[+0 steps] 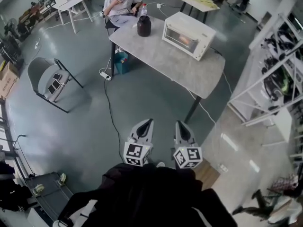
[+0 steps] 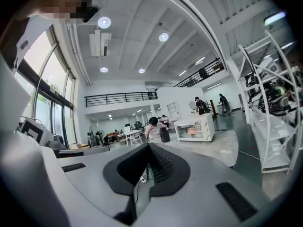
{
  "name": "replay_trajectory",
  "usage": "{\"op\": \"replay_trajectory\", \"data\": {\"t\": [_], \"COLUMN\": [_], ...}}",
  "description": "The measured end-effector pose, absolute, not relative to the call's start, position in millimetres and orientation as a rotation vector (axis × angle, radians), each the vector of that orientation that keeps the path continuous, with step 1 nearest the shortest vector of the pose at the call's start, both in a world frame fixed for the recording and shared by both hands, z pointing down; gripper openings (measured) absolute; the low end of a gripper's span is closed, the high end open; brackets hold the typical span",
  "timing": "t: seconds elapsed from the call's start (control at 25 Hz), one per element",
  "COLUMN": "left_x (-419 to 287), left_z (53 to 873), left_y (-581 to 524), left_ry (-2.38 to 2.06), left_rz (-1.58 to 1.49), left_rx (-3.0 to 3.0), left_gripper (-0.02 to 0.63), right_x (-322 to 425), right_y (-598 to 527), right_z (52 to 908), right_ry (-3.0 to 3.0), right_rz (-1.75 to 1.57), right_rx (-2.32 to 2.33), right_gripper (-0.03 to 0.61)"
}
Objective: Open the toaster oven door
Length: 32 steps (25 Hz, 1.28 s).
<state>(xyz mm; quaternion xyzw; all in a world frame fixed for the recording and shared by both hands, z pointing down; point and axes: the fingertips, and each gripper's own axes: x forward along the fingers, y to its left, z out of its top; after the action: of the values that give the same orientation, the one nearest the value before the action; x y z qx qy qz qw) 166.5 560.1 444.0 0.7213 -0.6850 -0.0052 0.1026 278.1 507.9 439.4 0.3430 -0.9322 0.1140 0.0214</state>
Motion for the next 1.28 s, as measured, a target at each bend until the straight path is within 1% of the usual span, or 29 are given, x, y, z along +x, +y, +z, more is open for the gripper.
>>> {"op": "replay_trajectory", "data": {"t": [0.44, 0.8, 0.92, 1.04, 1.28], "left_x": [145, 123, 111, 99, 58], "left_z": [443, 436, 433, 439, 452], "left_y": [555, 519, 500, 475, 401], "left_ry": [-1.979, -1.993, -1.992, -1.996, -2.003], "left_rz": [-0.064, -0.056, -0.083, -0.035, 0.005], "left_rx": [2.161, 2.178, 2.158, 2.192, 2.201], "left_gripper": [0.003, 0.003, 0.003, 0.003, 0.003], "right_x": [249, 224, 212, 199, 161], "right_y": [503, 467, 449, 425, 348], "right_z": [436, 432, 434, 439, 455], "right_ry": [-2.868, -2.886, -2.897, -2.891, -2.881], "right_rz": [0.308, 0.284, 0.300, 0.286, 0.295], "right_rx": [1.096, 1.140, 1.135, 1.141, 1.144], "right_gripper": [0.003, 0.003, 0.003, 0.003, 0.003]}}
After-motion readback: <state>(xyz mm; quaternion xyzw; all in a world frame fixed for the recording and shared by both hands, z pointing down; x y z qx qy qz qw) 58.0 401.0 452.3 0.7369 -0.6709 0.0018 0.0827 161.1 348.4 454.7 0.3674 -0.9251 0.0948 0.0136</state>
